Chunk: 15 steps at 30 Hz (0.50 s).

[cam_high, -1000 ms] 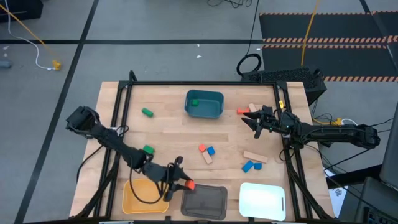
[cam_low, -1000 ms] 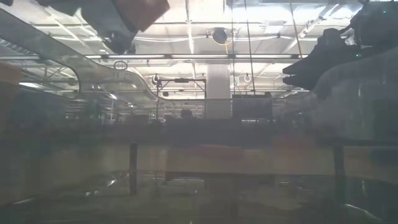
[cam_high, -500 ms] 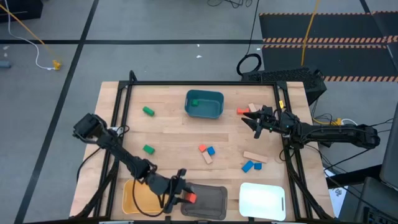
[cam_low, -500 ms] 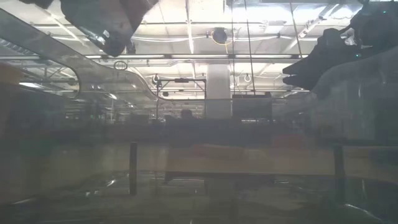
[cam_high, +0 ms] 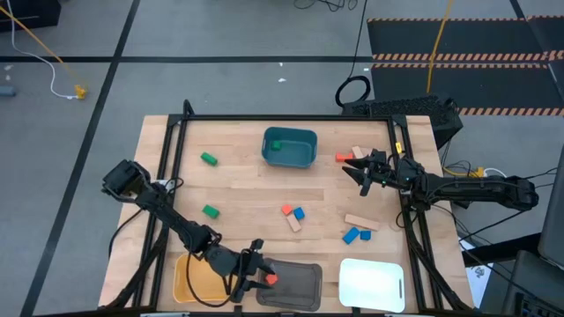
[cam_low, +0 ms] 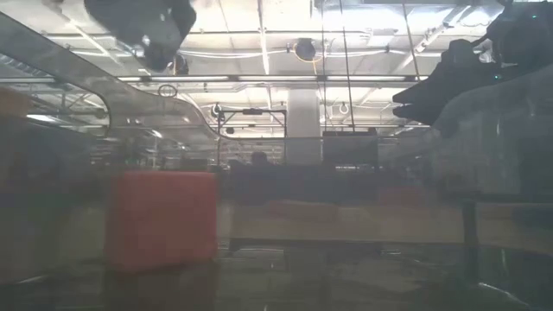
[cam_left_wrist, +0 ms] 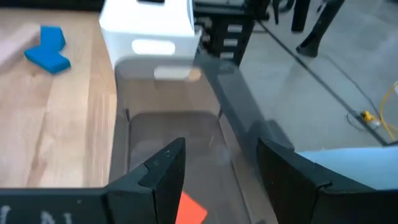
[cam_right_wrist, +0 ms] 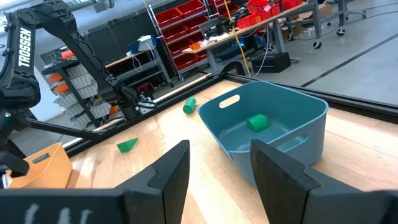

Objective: Sort & place blocks by color
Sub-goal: Put the bottom left light brown block into the white bin

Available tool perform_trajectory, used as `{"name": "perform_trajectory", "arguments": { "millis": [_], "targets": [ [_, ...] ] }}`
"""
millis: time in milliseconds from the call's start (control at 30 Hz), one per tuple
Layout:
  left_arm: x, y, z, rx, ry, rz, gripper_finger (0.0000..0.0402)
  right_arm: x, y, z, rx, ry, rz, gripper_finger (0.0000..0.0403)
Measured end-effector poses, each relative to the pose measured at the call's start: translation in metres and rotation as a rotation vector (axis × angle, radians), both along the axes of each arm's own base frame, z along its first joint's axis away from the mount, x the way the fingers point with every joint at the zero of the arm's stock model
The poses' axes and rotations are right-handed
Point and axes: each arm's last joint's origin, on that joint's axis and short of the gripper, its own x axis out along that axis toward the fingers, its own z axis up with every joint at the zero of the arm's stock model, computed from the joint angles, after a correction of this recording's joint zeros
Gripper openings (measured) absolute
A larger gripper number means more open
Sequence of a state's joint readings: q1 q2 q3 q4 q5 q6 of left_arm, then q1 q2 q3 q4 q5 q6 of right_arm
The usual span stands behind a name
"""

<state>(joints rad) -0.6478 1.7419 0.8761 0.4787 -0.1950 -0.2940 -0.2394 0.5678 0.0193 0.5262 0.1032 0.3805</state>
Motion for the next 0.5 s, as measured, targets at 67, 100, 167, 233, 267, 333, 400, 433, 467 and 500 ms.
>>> {"name": "perform_trajectory", "arguments": {
  "millis": [67, 100, 167, 233, 267, 333, 400, 433, 467, 500],
  "targets": [
    [0.000, 0.002, 0.005, -0.004, -0.014, 0.008, 0.0199, 0.000, 0.000, 0.000, 0.000, 0.000, 0.000, 0.0160],
    [0.000, 0.003, 0.007, -0.006, -0.018, 0.012, 0.0199, 0.000, 0.000, 0.000, 0.000, 0.000, 0.000, 0.0160],
    [0.002, 0.007, 0.008, -0.002, -0.021, 0.021, 0.0199, 0.000, 0.000, 0.000, 0.000, 0.000, 0.000, 0.0160],
    [0.004, 0.011, 0.005, 0.037, -0.011, 0.032, 0.0199, 0.000, 0.000, 0.000, 0.000, 0.000, 0.000, 0.0160],
    [0.006, 0.014, 0.004, 0.050, -0.001, 0.041, 0.0200, 0.000, 0.000, 0.000, 0.000, 0.000, 0.000, 0.0160],
    [0.010, 0.023, 0.001, 0.052, 0.032, 0.071, 0.0200, 0.000, 0.000, 0.000, 0.000, 0.000, 0.000, 0.0160],
    [0.015, 0.033, -0.001, 0.030, 0.070, 0.095, 0.0200, 0.000, 0.000, 0.000, 0.000, 0.000, 0.000, 0.0160],
    [0.017, 0.037, -0.002, 0.021, 0.080, 0.106, 0.0200, 0.000, 0.000, 0.000, 0.000, 0.000, 0.000, 0.0160],
    [0.020, 0.042, -0.002, 0.015, 0.083, 0.116, 0.0200, 0.000, 0.000, 0.000, 0.000, 0.000, 0.000, 0.0160],
    [0.022, 0.046, -0.002, 0.011, 0.085, 0.121, 0.0200, 0.000, 0.000, 0.000, 0.000, 0.000, 0.000, 0.0160]
  ]
}}
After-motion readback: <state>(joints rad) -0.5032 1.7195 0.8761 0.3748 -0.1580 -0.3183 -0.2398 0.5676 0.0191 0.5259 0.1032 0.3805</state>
